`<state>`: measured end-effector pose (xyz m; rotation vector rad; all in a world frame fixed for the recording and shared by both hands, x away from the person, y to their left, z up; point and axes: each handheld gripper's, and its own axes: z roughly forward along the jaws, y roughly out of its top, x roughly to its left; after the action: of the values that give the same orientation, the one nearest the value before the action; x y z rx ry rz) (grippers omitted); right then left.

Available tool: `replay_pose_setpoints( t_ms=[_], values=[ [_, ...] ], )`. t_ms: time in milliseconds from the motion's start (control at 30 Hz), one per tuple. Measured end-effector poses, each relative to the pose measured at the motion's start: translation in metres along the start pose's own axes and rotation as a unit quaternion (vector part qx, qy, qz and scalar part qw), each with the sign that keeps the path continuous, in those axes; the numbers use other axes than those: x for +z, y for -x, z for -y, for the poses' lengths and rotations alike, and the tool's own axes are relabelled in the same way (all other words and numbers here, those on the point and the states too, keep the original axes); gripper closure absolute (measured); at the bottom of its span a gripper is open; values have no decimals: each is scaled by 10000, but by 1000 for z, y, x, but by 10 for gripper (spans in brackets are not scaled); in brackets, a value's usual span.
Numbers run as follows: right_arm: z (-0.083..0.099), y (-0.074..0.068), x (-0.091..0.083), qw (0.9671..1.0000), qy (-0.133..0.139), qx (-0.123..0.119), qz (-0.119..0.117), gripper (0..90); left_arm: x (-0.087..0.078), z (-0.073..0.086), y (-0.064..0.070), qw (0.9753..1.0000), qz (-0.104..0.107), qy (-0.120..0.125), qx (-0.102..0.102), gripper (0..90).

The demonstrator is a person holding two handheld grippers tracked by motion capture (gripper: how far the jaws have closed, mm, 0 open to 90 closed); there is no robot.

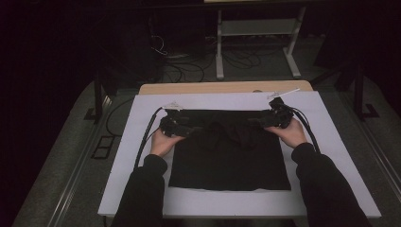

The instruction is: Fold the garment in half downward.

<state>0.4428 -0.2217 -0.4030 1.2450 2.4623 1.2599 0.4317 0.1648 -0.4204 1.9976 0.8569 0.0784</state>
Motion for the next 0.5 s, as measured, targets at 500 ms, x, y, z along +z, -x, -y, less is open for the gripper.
replay_pose_setpoints(
  t_ms=[500],
  values=[
    [-5, -10, 18, 9995, -189, -62, -252, 432, 15, 3, 4, 9999, 84, 5, 107, 194]
  ],
)
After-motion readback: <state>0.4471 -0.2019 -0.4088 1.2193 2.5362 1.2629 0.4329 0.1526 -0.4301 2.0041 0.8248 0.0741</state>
